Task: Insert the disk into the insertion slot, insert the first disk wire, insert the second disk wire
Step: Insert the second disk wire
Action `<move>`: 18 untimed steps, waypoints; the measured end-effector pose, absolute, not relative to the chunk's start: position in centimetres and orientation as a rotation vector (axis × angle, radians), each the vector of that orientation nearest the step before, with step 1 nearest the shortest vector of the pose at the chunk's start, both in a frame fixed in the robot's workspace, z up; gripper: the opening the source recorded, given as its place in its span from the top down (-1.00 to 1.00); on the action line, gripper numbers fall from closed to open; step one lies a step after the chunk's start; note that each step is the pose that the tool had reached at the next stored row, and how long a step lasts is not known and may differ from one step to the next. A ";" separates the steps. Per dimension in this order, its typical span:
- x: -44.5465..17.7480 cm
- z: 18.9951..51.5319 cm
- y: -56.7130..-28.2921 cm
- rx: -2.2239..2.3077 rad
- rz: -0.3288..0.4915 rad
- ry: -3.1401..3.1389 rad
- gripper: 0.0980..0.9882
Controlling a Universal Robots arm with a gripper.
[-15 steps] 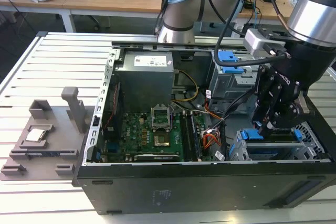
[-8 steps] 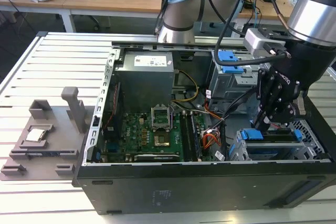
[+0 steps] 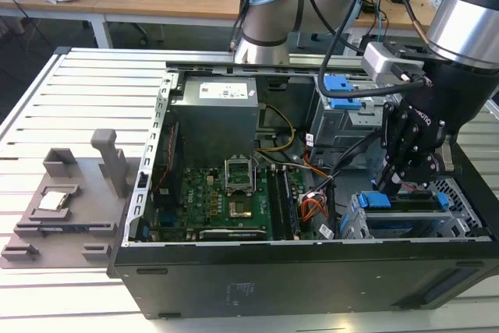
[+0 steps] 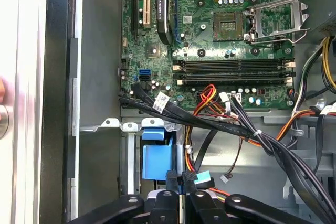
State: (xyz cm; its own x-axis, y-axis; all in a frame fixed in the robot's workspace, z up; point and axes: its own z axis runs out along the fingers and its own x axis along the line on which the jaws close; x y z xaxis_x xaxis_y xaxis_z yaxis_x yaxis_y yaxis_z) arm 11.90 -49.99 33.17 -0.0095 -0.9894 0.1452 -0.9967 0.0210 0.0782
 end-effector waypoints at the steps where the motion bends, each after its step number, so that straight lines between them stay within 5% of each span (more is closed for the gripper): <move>1: 11.9 33.9 -50.0 2.091 0.071 -2.124 0.89; 6: 11.9 34.7 -50.7 2.098 0.058 -2.130 0.89; 13: 12.6 34.6 -53.5 2.187 -0.133 -2.204 0.89; 18: 13.1 34.5 -54.4 2.186 -0.141 -2.204 0.89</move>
State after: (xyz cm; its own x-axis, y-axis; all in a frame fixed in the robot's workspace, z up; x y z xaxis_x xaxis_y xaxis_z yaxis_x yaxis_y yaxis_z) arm 13.12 -54.43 34.55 -0.0097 -0.9992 -0.0396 -0.9961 0.0061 0.0884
